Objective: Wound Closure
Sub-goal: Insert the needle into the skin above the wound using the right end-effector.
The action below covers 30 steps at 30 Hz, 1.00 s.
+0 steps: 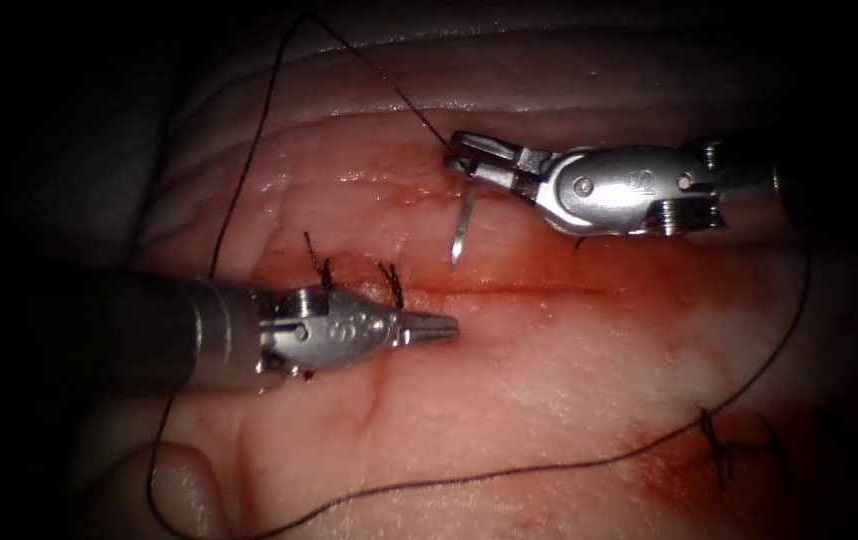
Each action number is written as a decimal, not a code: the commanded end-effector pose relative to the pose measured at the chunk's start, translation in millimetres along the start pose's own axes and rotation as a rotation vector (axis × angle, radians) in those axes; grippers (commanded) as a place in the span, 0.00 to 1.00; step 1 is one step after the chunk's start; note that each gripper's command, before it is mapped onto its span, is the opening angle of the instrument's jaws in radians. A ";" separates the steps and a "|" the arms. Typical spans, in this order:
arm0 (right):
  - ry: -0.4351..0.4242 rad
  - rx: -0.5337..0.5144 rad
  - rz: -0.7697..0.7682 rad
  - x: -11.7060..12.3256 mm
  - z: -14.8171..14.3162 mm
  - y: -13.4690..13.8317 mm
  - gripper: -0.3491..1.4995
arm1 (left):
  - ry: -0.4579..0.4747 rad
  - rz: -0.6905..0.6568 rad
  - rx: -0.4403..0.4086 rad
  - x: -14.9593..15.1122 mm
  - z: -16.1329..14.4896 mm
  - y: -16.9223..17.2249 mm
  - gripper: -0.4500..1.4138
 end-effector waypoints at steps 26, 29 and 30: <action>-0.010 0.019 -0.184 -1.0 0.7 -1.1 0.00 | -0.036 -0.005 -0.036 -0.3 0.2 1.1 0.12; -0.013 0.017 -0.187 -1.3 0.4 -1.1 0.00 | -0.036 -0.006 -0.037 -0.2 0.2 1.1 0.13; -0.012 0.017 -0.188 -1.5 0.4 -1.1 0.00 | -0.036 -0.006 -0.037 -0.2 0.2 1.1 0.13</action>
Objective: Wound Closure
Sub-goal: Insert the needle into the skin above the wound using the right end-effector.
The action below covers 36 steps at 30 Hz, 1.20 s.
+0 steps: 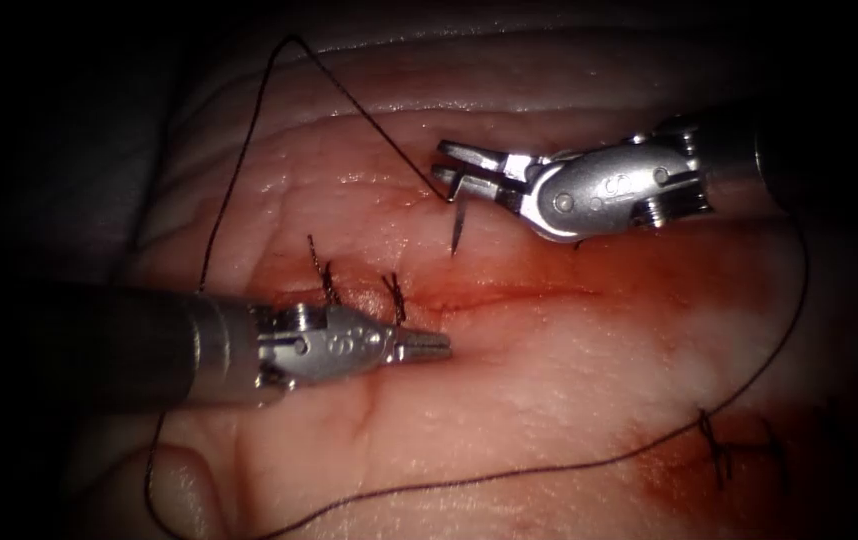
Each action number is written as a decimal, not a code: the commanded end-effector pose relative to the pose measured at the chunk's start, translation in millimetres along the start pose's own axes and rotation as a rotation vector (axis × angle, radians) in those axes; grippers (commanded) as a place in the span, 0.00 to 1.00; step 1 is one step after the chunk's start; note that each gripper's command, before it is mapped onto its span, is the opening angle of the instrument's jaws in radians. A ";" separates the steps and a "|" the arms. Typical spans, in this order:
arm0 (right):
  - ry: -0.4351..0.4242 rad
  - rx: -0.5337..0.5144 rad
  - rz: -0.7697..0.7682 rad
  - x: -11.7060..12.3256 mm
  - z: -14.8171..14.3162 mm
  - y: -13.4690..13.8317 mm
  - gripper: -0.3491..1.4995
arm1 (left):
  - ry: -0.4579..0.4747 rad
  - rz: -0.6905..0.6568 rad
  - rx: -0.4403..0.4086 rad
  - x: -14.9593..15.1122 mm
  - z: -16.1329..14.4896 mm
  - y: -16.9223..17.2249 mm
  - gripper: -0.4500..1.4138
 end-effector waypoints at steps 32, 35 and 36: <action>0.013 0.028 -0.205 -5.4 -2.8 -9.3 0.00 | 0.033 -0.018 -0.015 1.5 -1.7 -0.1 0.13; 0.012 0.029 -0.197 -4.5 -2.8 -9.1 0.00 | 0.040 -0.020 -0.010 1.5 -1.8 -0.4 0.13; 0.013 0.030 -0.198 -4.5 -2.8 -9.3 0.00 | 0.038 -0.020 -0.007 1.5 -1.8 -0.4 0.13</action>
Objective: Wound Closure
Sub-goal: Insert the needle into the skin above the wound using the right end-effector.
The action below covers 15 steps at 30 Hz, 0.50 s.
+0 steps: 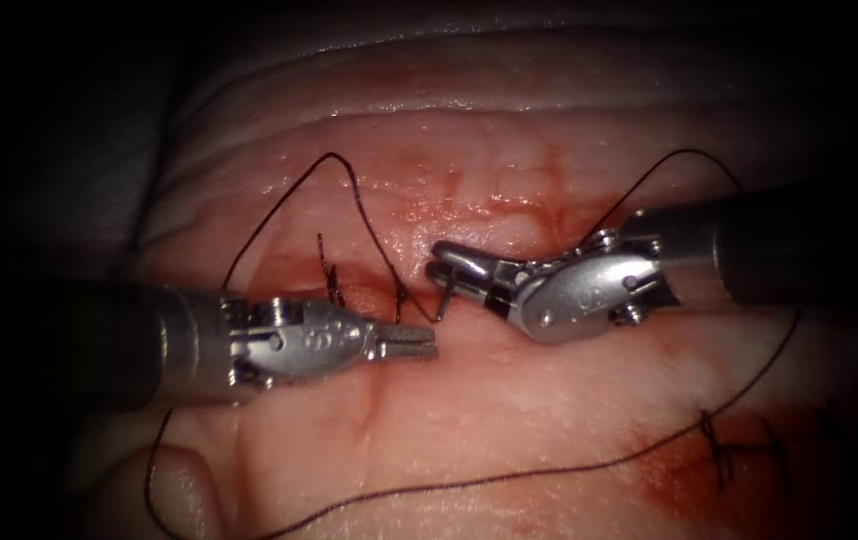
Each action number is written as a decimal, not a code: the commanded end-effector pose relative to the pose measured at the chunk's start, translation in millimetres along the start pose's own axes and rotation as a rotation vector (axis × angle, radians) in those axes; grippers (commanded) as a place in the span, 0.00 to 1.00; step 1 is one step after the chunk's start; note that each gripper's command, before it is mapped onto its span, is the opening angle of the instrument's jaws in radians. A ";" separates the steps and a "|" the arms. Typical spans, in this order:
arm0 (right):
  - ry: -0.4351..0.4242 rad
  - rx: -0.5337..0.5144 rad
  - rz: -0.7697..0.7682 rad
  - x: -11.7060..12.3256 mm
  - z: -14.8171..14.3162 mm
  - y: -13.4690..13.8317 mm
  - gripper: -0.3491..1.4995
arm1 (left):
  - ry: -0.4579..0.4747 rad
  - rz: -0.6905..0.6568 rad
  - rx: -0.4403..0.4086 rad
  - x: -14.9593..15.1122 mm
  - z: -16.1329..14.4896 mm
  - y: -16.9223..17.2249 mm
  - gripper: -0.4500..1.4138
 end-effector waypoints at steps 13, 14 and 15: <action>-0.027 0.034 0.042 -2.2 0.0 -4.6 0.00 | -0.001 0.001 0.006 -0.5 0.7 -0.5 0.13; -0.031 0.039 0.047 -2.2 0.0 -4.7 0.00 | -0.001 0.001 0.006 -0.5 0.7 -0.5 0.13; -0.033 0.042 0.051 -2.2 0.0 -4.8 0.00 | -0.001 0.001 0.006 -0.6 0.6 -0.5 0.13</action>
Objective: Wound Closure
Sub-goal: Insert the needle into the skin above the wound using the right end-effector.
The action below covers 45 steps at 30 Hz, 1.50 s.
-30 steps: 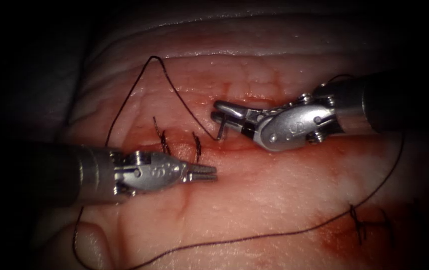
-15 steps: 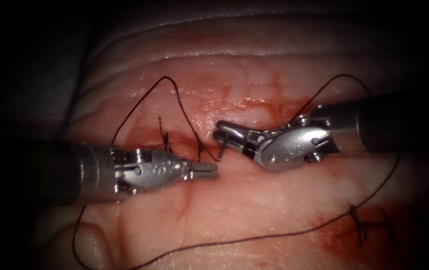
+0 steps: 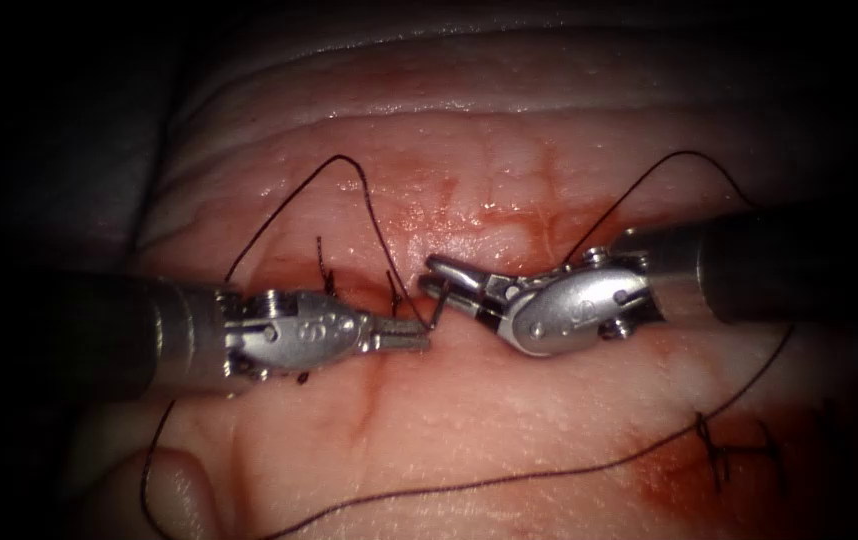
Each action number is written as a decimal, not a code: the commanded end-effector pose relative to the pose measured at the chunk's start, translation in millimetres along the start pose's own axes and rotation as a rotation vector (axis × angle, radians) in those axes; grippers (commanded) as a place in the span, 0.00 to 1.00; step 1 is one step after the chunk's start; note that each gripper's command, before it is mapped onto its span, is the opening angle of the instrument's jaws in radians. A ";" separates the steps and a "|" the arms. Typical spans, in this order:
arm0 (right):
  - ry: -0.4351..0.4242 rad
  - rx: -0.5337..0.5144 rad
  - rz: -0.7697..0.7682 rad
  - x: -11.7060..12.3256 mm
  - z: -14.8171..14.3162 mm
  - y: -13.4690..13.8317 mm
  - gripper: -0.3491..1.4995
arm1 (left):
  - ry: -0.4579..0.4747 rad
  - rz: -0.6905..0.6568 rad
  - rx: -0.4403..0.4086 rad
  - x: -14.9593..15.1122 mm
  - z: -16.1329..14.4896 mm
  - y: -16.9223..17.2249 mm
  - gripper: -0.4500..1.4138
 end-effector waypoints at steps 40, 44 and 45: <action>0.005 0.042 0.162 2.1 1.0 5.5 0.00 | 0.005 0.002 0.023 -0.7 2.4 -0.4 0.12; 0.016 0.028 0.149 2.2 1.1 6.5 0.00 | 0.004 -0.009 0.032 -1.3 3.1 -0.2 0.12; 0.017 0.025 0.151 2.2 1.2 6.7 0.00 | 0.002 -0.007 0.036 -1.4 3.3 -0.2 0.12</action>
